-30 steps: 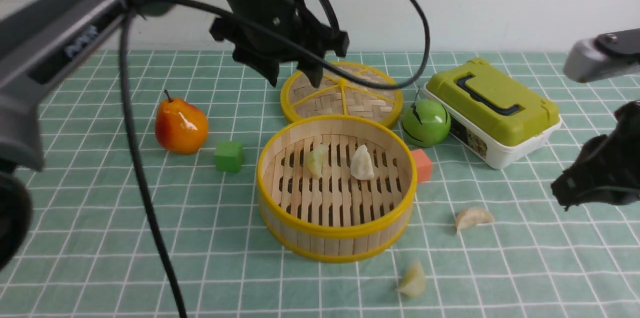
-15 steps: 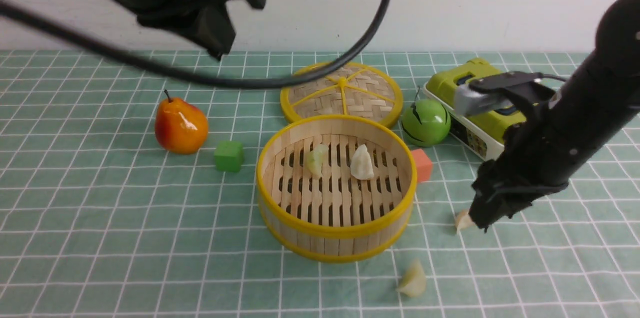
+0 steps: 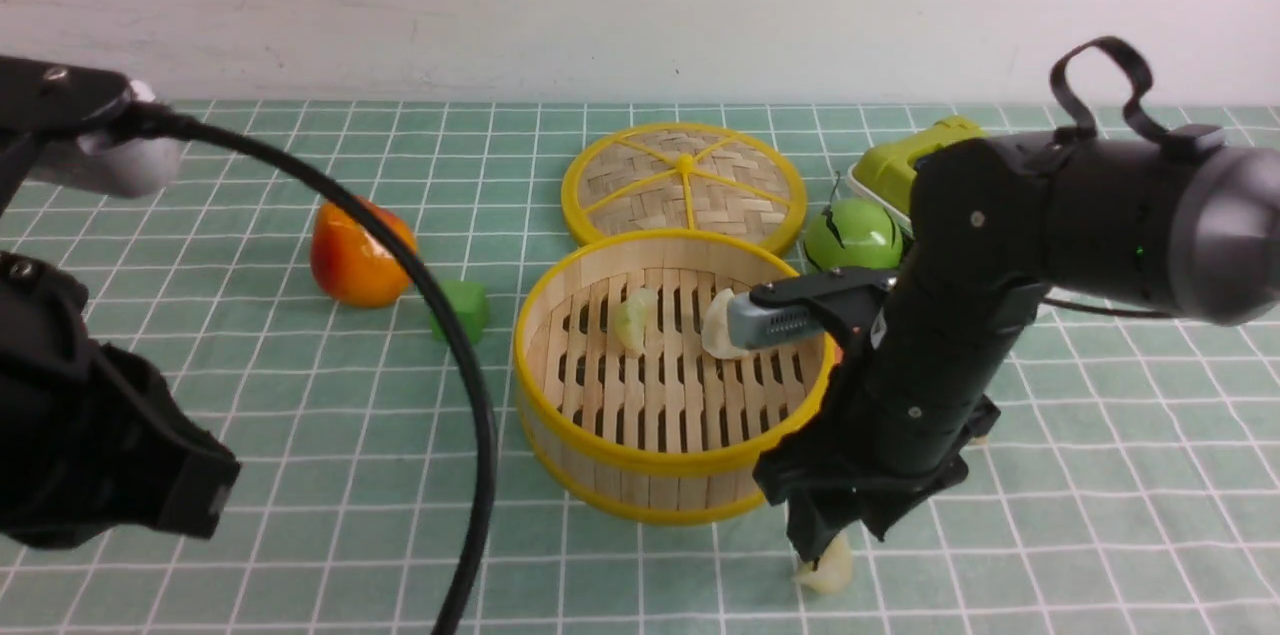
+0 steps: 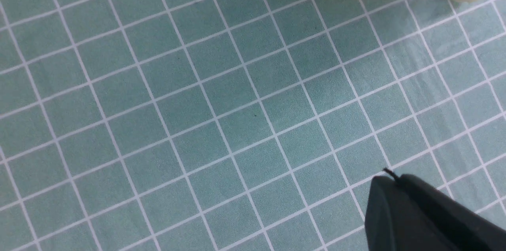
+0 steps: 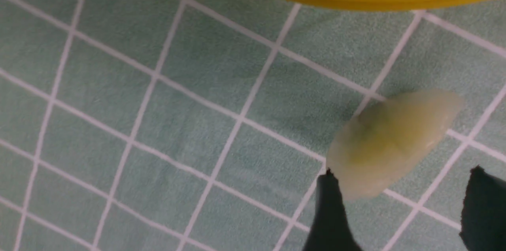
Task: Put the dumplings into the steamer on the table with the blue tablecloth.
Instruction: 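Reach for and grasp a dumpling lying on the table beside the steamer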
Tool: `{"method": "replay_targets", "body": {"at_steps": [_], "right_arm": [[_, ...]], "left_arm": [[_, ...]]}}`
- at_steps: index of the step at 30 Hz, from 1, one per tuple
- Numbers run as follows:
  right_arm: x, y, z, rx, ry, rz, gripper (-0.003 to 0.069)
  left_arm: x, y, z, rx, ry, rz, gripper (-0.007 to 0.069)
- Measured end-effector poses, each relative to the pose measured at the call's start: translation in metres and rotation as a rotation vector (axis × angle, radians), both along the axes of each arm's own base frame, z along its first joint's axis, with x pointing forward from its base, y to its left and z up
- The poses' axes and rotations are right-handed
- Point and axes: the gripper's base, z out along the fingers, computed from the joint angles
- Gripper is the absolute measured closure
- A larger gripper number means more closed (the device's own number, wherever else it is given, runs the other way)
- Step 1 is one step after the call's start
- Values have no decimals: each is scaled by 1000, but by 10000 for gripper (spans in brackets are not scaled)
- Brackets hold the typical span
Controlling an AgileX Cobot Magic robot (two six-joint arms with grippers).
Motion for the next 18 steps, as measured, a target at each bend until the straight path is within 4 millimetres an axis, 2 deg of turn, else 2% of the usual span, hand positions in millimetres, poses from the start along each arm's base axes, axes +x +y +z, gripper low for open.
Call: {"method": "replay_targets", "body": {"at_steps": [5,8,14,18], "right_arm": [[6,2,-26,-32,61,-88,139],[8,3,-33,-39,72,-111,113],[9,4,-35,-37,69,-115,108],[10,5,-37,-38,72,-117,134]], "left_arm": [[-3,2,-1,-6,-12,0,638],[-2,1,-1,-11,-21,1,638],[-1,0,0,-22,-40,2,638],[-1,0,0,-22,-40,2,638]]}}
